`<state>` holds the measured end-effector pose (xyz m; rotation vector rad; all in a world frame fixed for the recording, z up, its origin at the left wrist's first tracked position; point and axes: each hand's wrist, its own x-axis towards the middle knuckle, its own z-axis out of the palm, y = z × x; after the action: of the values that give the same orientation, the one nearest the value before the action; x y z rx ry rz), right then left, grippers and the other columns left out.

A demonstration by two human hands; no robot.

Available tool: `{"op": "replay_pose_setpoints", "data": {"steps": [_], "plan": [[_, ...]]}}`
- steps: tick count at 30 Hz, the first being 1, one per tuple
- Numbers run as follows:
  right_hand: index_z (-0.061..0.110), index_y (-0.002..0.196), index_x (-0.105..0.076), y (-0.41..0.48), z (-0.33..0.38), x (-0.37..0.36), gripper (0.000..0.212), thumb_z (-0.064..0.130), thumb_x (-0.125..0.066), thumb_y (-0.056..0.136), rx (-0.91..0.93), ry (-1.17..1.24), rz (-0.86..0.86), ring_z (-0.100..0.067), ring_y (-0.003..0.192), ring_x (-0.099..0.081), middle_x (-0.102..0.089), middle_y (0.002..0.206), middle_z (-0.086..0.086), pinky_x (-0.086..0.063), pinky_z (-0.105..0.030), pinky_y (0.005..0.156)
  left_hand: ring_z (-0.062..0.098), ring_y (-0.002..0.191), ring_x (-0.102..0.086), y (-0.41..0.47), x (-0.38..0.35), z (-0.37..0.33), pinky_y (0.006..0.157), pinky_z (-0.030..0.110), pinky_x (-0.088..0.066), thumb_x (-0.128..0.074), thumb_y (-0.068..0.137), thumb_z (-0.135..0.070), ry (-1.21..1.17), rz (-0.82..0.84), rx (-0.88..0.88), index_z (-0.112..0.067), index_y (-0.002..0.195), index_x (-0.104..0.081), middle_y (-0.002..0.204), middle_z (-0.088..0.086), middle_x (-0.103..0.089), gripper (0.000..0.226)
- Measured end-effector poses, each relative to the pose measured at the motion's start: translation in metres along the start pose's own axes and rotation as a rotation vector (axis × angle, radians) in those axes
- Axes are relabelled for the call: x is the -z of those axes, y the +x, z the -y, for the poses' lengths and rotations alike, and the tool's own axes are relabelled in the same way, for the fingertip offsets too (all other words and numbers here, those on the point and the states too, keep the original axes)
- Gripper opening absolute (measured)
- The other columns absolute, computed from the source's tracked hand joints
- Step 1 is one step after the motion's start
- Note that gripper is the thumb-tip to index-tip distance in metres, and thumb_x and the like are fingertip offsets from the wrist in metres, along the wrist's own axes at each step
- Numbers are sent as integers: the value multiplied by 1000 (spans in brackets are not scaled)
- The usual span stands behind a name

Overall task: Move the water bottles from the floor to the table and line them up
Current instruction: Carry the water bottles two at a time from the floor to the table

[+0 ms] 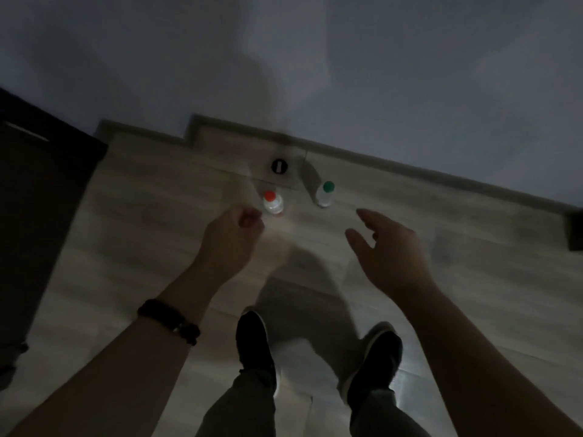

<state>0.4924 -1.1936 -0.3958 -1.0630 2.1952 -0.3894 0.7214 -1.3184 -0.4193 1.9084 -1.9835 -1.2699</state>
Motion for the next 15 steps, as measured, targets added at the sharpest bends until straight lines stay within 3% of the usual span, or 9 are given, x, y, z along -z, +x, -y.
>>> {"op": "replay_pose_setpoints", "data": {"steps": [2,6,10,15], "plan": [[29,150,-49,36,-40,-40,56,46,-63,98,11,11,-37,-16,121,-64,-62,143,1,-48,-32,96,12,95,-63,37,-38,38,80,24,-43,-70,94,-30,3,-87,9,-24,109,-70,99,-6,-71,16],[29,151,-47,104,-110,-108,59,49,-64,97,54,28,-87,-17,122,-63,-63,142,1,-48,-31,94,8,89,-63,95,-105,101,69,15,-41,-72,92,-32,8,-195,-55,-29,108,-65,94,-14,-66,18],[28,153,-43,157,-153,-163,65,53,-63,96,80,55,-102,-19,125,-62,-61,144,-1,-51,-36,99,12,94,-66,143,-152,142,78,21,-47,-80,86,-32,10,-252,-71,-18,123,-60,110,-6,-66,45],[27,157,-34,210,-170,-206,78,59,-65,93,86,240,-132,-21,132,-56,-54,150,-4,-50,-43,106,23,118,-61,196,-184,164,100,42,-53,-86,79,-42,-68,-272,3,-11,142,-47,135,7,-58,81]]}}
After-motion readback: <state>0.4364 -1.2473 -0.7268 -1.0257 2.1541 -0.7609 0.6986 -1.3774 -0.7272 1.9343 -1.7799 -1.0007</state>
